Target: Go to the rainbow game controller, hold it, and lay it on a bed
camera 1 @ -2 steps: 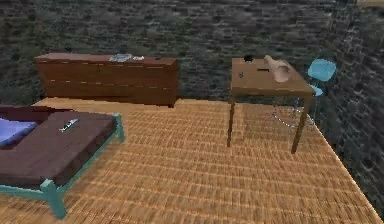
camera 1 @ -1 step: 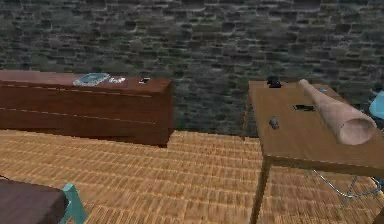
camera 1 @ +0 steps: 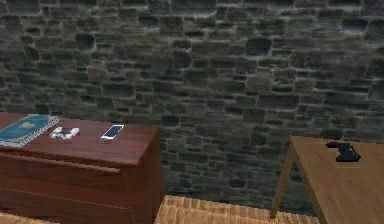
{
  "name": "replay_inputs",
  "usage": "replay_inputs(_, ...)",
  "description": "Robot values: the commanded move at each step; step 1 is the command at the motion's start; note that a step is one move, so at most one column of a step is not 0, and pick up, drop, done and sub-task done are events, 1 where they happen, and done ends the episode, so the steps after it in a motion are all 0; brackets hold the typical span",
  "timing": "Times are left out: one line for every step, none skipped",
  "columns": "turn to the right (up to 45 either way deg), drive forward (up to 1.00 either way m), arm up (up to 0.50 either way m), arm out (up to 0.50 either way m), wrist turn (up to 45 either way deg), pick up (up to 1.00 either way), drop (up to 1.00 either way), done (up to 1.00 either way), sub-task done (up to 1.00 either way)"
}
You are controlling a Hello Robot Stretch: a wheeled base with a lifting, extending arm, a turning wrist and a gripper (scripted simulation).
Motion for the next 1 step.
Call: replay_inputs(3.0, 0.00, 0.00, 0.00, 0.0, 0.00, 0.00, 0.00, 0.00)
